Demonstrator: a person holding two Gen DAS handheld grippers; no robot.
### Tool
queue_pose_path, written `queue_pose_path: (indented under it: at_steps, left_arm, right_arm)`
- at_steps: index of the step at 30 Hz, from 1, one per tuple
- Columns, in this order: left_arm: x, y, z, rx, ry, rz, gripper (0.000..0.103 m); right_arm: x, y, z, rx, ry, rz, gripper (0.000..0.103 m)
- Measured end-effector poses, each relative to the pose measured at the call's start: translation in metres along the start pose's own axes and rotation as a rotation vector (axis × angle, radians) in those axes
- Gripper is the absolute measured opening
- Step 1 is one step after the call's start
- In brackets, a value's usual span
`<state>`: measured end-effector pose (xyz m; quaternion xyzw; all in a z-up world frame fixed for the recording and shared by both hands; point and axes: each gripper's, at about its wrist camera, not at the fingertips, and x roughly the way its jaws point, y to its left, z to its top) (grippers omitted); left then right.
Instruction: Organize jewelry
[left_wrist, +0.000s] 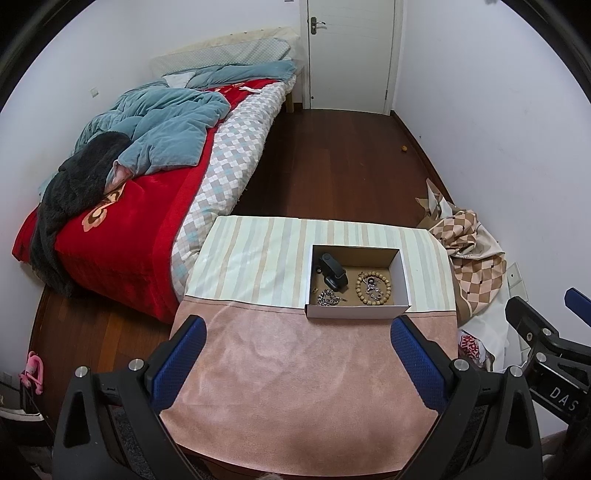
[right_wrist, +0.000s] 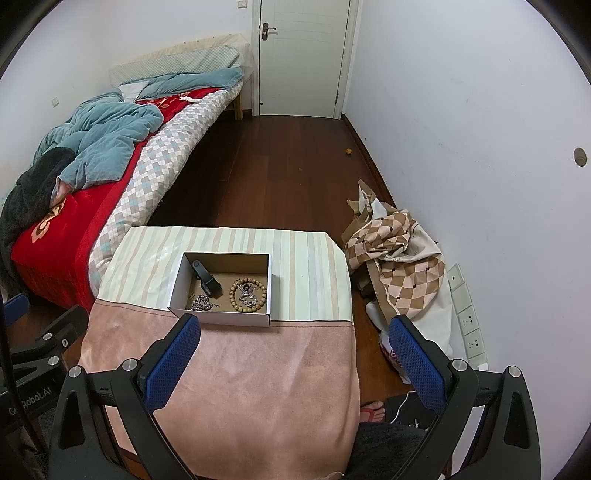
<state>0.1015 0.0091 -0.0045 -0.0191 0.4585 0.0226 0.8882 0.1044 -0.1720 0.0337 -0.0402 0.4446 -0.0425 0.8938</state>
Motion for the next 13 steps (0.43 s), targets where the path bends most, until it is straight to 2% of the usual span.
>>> queue_pose_path:
  at_steps: [13]
  left_arm:
    - [-0.0011,-0.0018,0.0022,-0.002,-0.004,-0.002,0.102]
  right_arm:
    - [-0.001,-0.0014,-0.0004,0.001,0.0,0.002,0.103]
